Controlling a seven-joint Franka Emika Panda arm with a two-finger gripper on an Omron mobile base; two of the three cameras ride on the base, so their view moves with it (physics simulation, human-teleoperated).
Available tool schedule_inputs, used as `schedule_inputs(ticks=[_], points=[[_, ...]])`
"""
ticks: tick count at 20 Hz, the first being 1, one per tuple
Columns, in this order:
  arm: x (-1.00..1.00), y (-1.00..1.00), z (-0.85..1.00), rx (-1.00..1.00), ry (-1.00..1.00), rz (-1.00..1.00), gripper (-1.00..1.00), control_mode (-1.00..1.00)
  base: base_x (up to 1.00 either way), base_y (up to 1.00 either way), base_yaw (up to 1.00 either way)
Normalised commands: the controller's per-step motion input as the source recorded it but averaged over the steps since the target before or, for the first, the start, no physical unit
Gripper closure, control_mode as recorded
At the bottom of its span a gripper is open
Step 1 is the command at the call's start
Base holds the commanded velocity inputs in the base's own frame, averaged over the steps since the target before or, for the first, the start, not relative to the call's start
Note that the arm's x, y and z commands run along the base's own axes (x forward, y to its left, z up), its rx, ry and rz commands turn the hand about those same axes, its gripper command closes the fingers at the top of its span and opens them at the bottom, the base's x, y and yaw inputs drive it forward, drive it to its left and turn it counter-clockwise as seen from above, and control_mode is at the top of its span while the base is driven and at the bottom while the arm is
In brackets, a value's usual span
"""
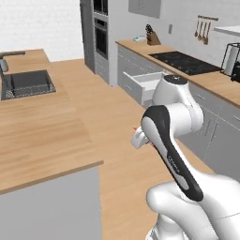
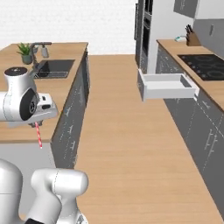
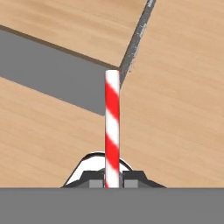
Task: Take a straw from the drawer in front and place it inside the glass cup on the dining counter.
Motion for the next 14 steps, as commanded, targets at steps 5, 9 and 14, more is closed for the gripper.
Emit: schedule_inputs(ticks=[5, 9, 14], points=[[0.0, 0.0, 0.0, 0.0, 0.0, 0.0, 1.0, 1.0, 0.03, 1.0, -0.02], [0.0, 0.0, 0.0, 0.0, 0.0, 0.0, 1.0, 1.0, -0.03, 1.0, 0.0], [0.0, 0.0, 0.0, 0.0, 0.0, 0.0, 1.0, 1.0, -0.01, 1.0, -0.03]])
